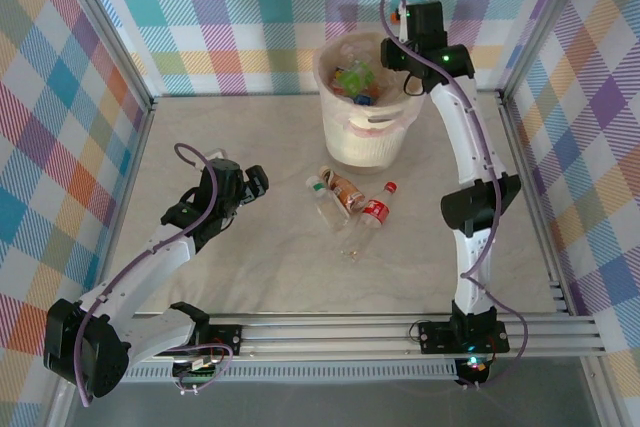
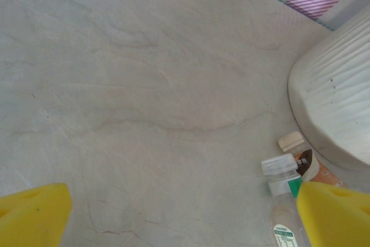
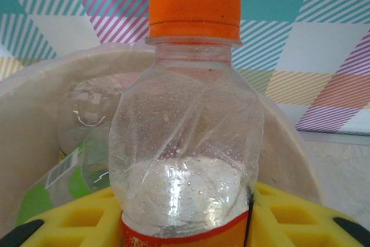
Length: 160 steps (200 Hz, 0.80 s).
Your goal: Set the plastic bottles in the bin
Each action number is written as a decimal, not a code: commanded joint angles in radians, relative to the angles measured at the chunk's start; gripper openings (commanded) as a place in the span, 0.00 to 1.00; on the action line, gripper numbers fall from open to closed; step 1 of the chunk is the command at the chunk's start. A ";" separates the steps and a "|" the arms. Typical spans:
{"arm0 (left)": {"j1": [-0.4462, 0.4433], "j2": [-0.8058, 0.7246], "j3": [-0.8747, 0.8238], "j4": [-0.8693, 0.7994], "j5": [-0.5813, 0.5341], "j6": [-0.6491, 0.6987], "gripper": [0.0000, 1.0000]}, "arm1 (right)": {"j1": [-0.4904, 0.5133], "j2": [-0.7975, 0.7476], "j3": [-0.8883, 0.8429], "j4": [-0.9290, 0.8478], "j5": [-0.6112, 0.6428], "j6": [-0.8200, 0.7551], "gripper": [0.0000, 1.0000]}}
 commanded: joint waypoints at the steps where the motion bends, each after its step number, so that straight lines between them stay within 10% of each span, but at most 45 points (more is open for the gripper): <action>1: 0.018 -0.006 0.005 0.014 -0.004 0.000 1.00 | 0.005 0.023 0.051 0.054 0.020 -0.075 0.45; 160: 0.018 0.028 0.011 0.014 -0.001 -0.008 1.00 | 0.035 0.081 0.051 0.074 0.097 -0.311 0.70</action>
